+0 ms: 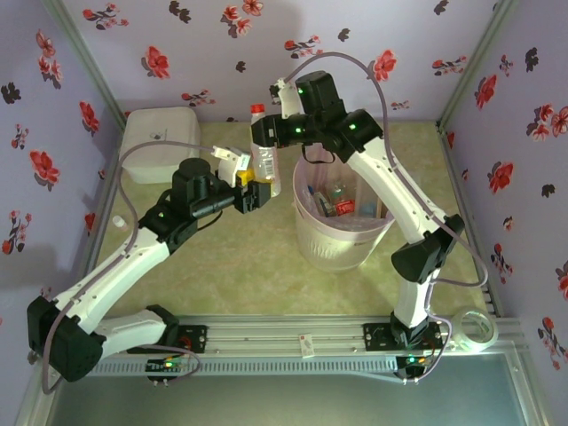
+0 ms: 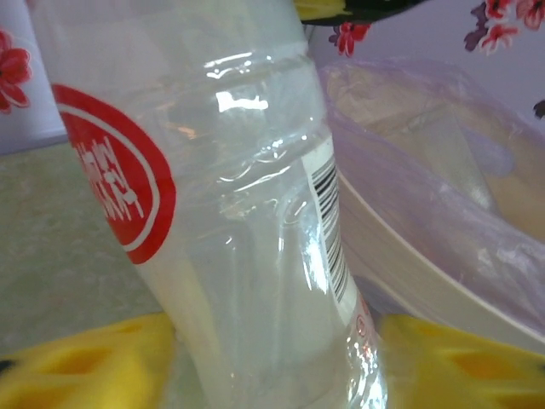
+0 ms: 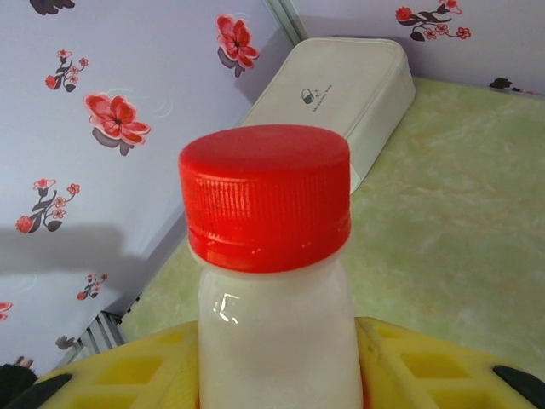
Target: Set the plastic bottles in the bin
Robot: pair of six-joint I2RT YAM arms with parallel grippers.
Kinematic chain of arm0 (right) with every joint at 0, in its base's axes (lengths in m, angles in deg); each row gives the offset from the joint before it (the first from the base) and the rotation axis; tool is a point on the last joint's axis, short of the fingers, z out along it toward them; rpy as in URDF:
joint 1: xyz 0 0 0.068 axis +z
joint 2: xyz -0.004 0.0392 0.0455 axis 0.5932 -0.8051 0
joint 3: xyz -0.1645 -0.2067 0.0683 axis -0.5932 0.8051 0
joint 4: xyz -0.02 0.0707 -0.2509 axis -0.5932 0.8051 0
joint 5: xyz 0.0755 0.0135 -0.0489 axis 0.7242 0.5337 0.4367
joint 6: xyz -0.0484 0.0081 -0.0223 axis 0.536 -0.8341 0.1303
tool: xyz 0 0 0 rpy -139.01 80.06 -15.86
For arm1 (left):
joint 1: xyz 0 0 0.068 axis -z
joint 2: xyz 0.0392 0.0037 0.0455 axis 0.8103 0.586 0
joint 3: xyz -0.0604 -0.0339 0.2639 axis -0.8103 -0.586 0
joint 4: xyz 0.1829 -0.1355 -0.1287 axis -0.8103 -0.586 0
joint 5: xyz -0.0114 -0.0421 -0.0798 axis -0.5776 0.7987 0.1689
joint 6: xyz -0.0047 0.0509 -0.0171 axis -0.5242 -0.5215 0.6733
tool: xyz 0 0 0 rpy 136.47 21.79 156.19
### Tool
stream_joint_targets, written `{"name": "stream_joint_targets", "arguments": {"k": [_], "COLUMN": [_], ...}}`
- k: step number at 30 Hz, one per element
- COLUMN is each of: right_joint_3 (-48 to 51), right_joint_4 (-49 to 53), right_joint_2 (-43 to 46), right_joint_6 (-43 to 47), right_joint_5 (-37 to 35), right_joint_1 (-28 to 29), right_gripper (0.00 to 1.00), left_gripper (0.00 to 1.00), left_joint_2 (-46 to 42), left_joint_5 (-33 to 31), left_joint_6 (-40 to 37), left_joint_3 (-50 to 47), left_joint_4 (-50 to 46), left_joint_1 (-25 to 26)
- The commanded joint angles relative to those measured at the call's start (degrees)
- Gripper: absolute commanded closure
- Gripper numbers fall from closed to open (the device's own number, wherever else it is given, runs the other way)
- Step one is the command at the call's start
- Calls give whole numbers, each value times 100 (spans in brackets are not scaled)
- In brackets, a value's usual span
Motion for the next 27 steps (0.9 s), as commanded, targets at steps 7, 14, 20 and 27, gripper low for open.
{"name": "stream_joint_targets", "arguments": {"k": [7, 14, 20, 27], "right_joint_3": [112, 363, 860, 1481], "right_joint_4": [-825, -1070, -693, 115], "right_joint_2": [796, 1632, 2434, 3053], "right_joint_6": [-14, 2, 51, 401], "right_joint_5": [-273, -554, -728, -1015], "right_joint_1": [-49, -405, -978, -1496], "right_gripper": [56, 57, 57, 57], "left_gripper": [0, 1, 5, 9], "left_joint_2": [-416, -516, -270, 138], "left_joint_5": [71, 77, 71, 80], "left_joint_6": [242, 217, 767, 1089], "left_joint_3": [-438, -514, -388, -146], "left_joint_4": [541, 322, 537, 924], "left_joint_1": [47, 230, 279, 424]}}
